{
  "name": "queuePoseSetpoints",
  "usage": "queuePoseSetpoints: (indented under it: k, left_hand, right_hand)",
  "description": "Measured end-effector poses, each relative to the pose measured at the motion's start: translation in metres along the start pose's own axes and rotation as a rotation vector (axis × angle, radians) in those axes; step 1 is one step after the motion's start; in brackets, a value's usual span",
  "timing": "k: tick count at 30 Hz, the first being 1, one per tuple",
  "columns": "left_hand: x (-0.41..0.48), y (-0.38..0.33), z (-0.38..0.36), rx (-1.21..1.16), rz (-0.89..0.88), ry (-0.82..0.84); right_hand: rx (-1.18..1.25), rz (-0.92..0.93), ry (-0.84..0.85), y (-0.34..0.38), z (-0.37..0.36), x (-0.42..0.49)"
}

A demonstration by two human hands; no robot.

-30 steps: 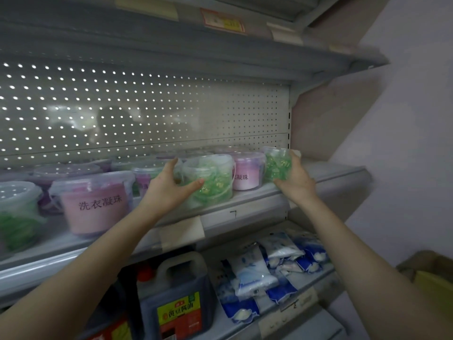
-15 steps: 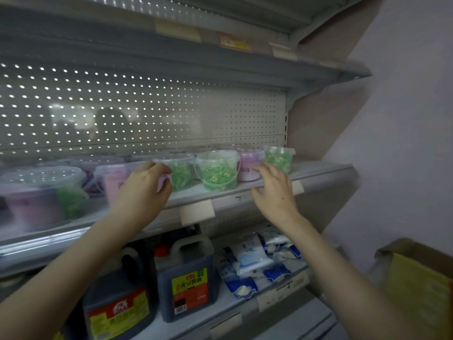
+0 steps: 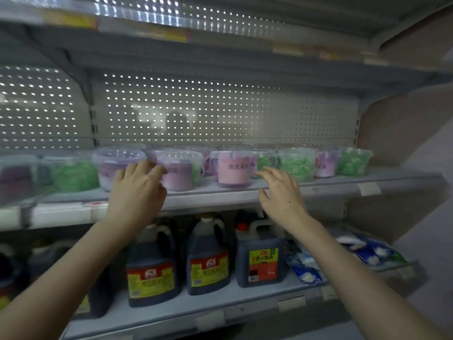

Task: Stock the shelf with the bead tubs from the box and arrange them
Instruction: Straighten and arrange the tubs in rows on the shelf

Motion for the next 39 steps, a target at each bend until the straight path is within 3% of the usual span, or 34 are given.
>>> queuePoseSetpoints:
  k: [10, 18, 27, 39]
  left_hand:
    - [-0.072, 0.175, 0.068, 0.185, 0.137, 0.166]
    - [-0.118, 0.28, 0.126, 0.276, 0.19, 0.207]
    - [-0.114, 0.356, 0.114, 0.25, 0.271, 0.259]
    - [-0.046, 0.429, 0.062, 0.188, 0.297, 0.192]
  right_hand:
    - [0.104, 0.117, 0.047, 0.184, -0.025, -0.002]
    - [0.182, 0.188, 0.066, 0.315, -0.041, -0.004]
    - [0.304, 0.19, 0.13, 0.379, -0.077, 0.031]
    - [0.453, 0.202, 0.059, 0.442, -0.139, 0.138]
Point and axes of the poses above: each hand's wrist, its own x-axis towards the middle knuckle, its own z-axis out of the back of the hand, y = z × x, the point moved 6 cm from there along x, towards the middle knuckle, and after that the axes turned 7 degrees about z, right-handed, at the moved point
